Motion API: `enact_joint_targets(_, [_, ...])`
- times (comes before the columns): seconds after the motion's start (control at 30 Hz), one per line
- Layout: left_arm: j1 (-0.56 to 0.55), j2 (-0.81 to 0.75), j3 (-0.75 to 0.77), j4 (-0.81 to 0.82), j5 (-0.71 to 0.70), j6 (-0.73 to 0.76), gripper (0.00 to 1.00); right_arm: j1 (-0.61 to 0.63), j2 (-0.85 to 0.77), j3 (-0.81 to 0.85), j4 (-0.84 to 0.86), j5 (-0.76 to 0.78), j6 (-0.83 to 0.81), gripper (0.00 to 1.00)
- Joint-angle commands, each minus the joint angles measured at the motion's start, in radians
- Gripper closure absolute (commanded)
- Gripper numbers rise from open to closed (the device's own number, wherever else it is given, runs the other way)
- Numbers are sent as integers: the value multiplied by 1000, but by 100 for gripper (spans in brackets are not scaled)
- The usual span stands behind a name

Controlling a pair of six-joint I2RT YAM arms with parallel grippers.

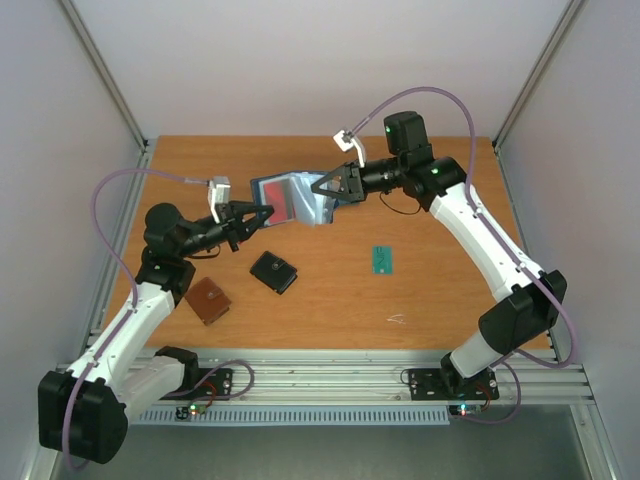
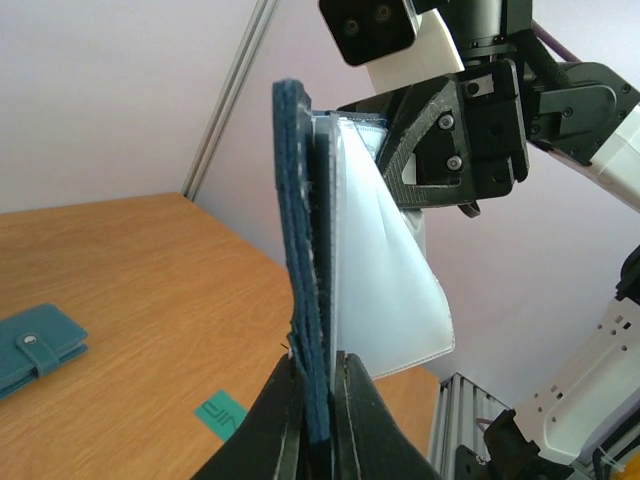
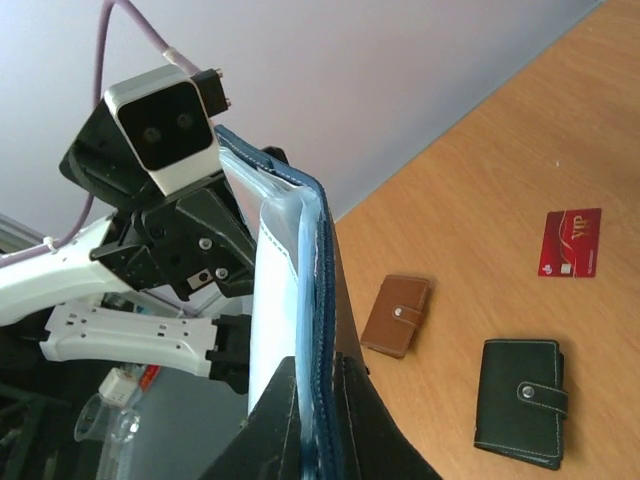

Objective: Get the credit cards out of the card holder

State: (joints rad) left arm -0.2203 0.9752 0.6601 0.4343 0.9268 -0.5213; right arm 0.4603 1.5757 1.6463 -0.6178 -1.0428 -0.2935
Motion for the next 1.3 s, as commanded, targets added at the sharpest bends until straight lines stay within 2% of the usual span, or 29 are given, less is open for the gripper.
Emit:
enact_joint_targets(0.0, [-5, -15, 36, -11, -4, 51, 96, -2, -2, -14, 31, 7, 13, 99])
enact_joint_targets(0.07, [-4, -23, 35, 27, 23, 28, 75, -19, -11, -28, 61, -21, 28, 99])
enact_joint_targets(0.1, [-2, -26, 33, 48, 32, 10, 72, -24, -14, -36, 74, -31, 32, 99])
enact_joint_targets(0.37, [41, -28, 21, 149, 64, -92, 71, -52, -34, -45, 76, -81, 23, 99])
enact_joint_targets(0.57, [47, -20, 27, 140, 72, -88, 87, -57, -42, -48, 82, -107, 31, 99])
enact_joint_targets(0.77, [47, -14, 31, 133, 86, -86, 93, -57, -40, -48, 86, -119, 35, 99])
enact_joint_targets(0.93, [44, -10, 44, 31, 25, 18, 96, -52, -41, -45, 102, -132, 51, 99])
enact_joint_targets(1.0, [35, -6, 50, 8, 4, 58, 95, -48, -43, -44, 108, -134, 54, 99])
enact_joint_targets(1.2, [-6, 4, 54, -3, 10, 83, 79, -35, -42, -40, 107, -116, 53, 99])
enact_joint_targets(1.27, [-14, 5, 51, -5, 3, 82, 77, -35, -40, -39, 108, -116, 54, 99])
